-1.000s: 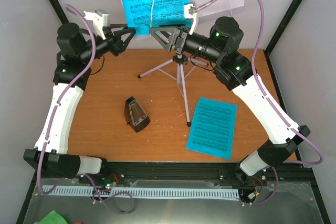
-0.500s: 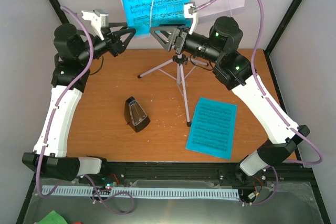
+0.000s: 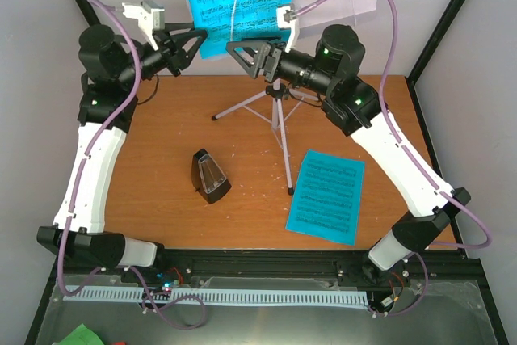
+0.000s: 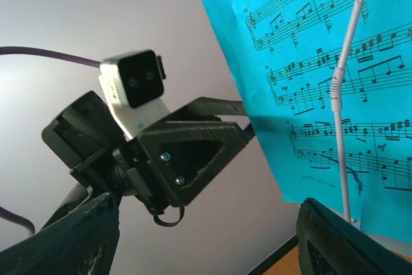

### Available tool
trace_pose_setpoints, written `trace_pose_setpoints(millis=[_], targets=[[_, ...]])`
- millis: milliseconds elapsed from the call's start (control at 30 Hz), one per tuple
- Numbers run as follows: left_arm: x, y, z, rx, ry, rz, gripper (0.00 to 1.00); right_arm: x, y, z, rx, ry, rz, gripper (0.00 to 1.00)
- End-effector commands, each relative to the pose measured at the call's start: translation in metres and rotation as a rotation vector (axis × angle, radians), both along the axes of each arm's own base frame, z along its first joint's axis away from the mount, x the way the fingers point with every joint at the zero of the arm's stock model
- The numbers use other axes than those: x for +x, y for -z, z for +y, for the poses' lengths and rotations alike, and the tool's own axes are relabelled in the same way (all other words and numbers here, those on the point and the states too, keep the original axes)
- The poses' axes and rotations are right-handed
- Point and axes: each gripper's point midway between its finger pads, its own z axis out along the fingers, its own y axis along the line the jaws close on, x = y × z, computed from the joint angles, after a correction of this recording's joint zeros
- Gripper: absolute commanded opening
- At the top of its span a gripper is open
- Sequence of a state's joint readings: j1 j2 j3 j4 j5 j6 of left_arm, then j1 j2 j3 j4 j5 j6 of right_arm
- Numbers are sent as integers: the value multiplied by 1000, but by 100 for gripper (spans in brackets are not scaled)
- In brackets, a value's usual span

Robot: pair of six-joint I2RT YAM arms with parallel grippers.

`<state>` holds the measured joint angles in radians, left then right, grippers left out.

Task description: Pack up the instrument practice props

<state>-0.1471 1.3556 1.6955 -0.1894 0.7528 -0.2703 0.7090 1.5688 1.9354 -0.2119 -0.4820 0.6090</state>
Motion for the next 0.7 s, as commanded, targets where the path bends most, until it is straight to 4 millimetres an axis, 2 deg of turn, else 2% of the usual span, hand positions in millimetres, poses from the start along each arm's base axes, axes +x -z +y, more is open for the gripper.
trace_pose_setpoints(millis=[0, 367, 433, 500, 567, 667], targets=[[-8, -25, -6, -10, 51, -61, 36, -2, -12, 3, 18, -2, -42, 73], [8, -30, -11, -10, 73, -55, 36, 18, -26, 6, 13, 74, -63, 72], [9, -30, -12, -8, 81, -56, 33, 27, -25, 9, 6, 96, -59, 73], [9, -30, -13, -8, 88, -55, 29, 28, -42, 5, 31, 111, -88, 73], [8, -31, -13, -9, 91, -58, 24, 33, -49, 5, 34, 125, -95, 73], [8, -29, -15, -11, 104, -50, 10, 39, -52, 6, 38, 133, -89, 72]])
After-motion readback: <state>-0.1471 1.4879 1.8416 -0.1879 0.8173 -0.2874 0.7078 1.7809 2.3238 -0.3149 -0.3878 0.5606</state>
